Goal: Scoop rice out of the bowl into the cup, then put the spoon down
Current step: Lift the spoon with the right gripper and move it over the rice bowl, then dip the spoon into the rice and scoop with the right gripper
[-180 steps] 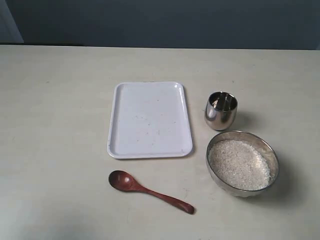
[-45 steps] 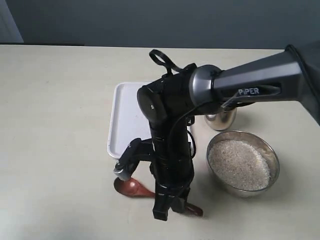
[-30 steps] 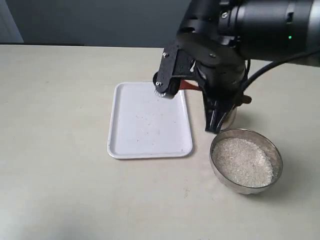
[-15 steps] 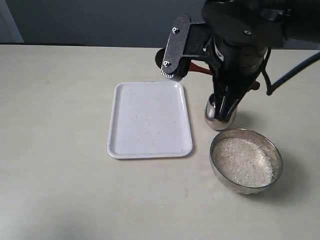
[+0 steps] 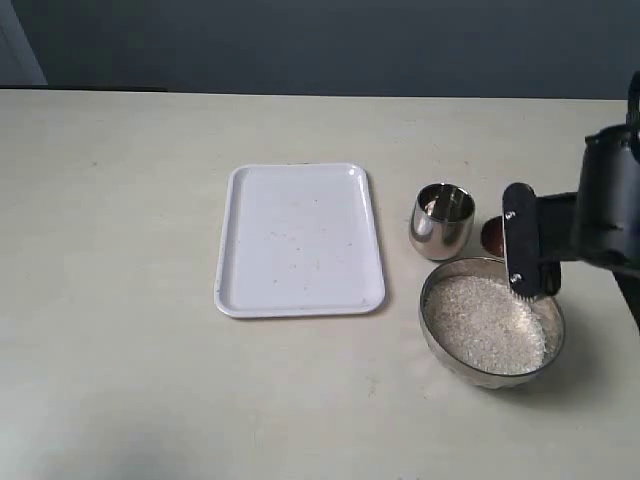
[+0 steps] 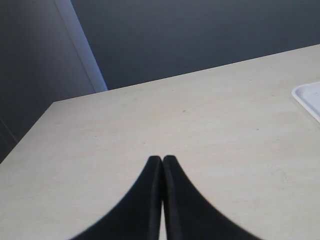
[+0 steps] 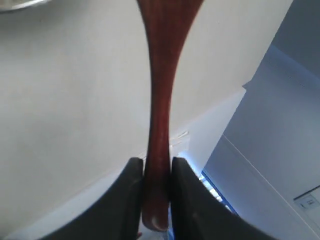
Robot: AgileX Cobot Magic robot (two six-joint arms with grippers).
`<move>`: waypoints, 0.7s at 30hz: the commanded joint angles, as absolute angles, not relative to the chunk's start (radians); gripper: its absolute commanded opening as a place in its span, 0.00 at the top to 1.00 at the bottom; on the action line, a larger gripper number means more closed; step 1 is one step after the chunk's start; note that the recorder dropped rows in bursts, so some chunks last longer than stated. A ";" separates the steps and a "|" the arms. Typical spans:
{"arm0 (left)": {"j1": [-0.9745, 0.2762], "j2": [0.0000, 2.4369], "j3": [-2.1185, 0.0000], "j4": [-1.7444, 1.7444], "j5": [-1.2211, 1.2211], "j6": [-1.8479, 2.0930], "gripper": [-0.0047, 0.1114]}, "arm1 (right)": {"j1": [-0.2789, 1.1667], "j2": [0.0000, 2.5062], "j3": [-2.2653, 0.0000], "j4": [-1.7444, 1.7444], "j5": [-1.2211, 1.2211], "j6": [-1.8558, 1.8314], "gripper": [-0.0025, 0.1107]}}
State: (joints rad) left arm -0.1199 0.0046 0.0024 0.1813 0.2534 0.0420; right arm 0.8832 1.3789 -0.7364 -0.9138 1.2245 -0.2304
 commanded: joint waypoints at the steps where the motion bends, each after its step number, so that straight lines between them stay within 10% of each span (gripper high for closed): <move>1: -0.119 0.000 0.000 0.178 0.240 0.036 0.96 | 0.877 1.412 -0.677 -0.994 1.221 -0.234 0.98; 21: -0.119 0.000 0.000 0.178 0.240 0.036 0.96 | 0.949 1.659 -0.673 -1.145 1.221 -0.232 0.98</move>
State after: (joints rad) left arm -0.1199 0.0046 0.0024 0.1813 0.2534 0.0420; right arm 0.9422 1.6367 -0.6739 -1.1229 1.2187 -0.2312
